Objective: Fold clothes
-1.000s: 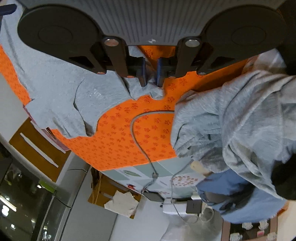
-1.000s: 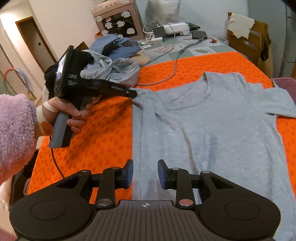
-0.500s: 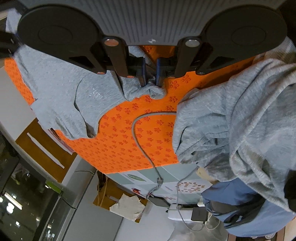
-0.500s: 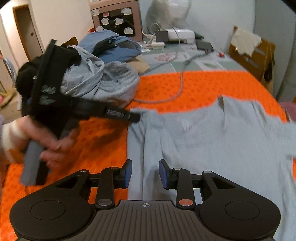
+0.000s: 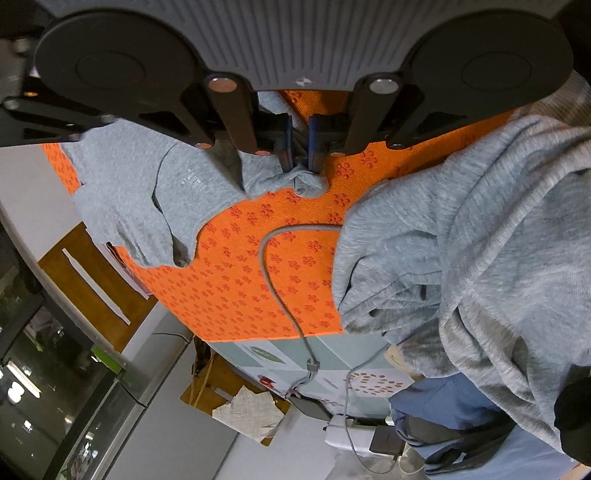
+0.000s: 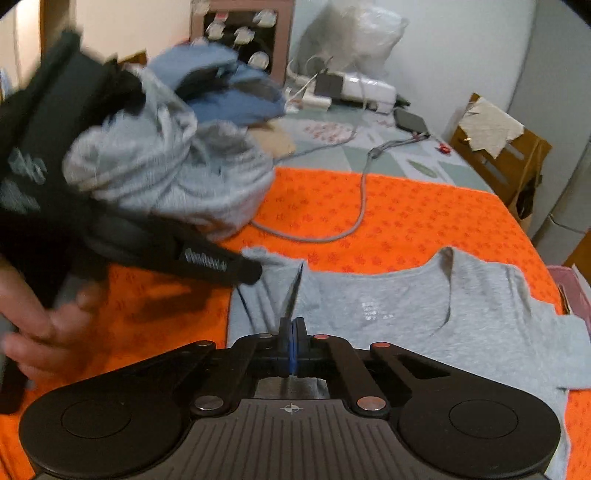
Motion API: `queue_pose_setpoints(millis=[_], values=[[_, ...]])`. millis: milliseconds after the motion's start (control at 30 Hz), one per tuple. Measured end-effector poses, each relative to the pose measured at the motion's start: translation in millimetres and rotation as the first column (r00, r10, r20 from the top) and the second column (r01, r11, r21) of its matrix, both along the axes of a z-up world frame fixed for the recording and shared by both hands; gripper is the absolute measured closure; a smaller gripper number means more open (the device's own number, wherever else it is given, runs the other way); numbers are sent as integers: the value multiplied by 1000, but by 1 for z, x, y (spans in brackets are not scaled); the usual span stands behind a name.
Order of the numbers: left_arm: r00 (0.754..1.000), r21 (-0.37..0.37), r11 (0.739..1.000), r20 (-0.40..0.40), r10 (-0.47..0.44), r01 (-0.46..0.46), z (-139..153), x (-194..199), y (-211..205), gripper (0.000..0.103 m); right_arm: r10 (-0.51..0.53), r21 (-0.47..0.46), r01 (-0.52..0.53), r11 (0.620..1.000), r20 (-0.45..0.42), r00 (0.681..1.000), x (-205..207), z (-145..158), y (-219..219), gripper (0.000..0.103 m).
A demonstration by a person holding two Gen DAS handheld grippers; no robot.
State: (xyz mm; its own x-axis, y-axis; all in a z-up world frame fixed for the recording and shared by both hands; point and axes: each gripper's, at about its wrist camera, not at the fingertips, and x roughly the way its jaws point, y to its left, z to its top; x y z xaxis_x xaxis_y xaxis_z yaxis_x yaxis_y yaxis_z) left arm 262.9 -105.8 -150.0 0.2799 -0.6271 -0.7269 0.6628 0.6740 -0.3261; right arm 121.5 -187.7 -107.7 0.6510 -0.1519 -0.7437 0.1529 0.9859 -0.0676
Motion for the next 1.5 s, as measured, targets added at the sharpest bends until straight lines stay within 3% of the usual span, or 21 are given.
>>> queue_pose_setpoints(millis=[133, 333, 467, 600, 700, 867, 1000, 1133, 1267, 1500], values=[[999, -12, 999, -30, 31, -32, -1, 3, 1, 94, 16, 48, -17, 999, 14, 1000, -8, 12, 5, 101], [993, -36, 996, -90, 77, -80, -3, 10, 4, 94, 107, 90, -98, 991, -109, 988, -3, -13, 21, 100], [985, -54, 993, -139, 100, -109, -3, 15, 8, 94, 120, 72, -113, 991, -103, 987, -5, -20, 28, 99], [982, -93, 987, -152, 114, -129, 10, 13, 21, 92, 107, 112, -102, 988, -40, 993, -17, -1, 25, 90], [984, -124, 981, -121, 132, -147, 27, 5, 36, 92, 83, 148, -83, 986, 8, 997, -39, 16, 18, 85], [997, -150, 986, 5, 74, -72, 50, -24, 40, 92, -13, 233, 10, 972, 12, 1000, -87, 32, -8, 83], [999, -145, 989, 17, -33, 35, 48, -38, 24, 92, -82, 246, 87, 965, -30, 996, -133, 31, -25, 81], [994, -89, 990, 26, -107, 108, 34, -47, 3, 92, -158, 269, 171, 948, -72, 985, -181, 26, -42, 80], [998, 24, 998, 27, -65, 64, 7, -44, -5, 92, -206, 276, 225, 934, -97, 974, -225, 20, -47, 76], [999, -10, 1000, -23, -27, 27, 0, -26, -6, 94, -160, 231, 184, 955, -118, 980, -273, 14, -11, 74]])
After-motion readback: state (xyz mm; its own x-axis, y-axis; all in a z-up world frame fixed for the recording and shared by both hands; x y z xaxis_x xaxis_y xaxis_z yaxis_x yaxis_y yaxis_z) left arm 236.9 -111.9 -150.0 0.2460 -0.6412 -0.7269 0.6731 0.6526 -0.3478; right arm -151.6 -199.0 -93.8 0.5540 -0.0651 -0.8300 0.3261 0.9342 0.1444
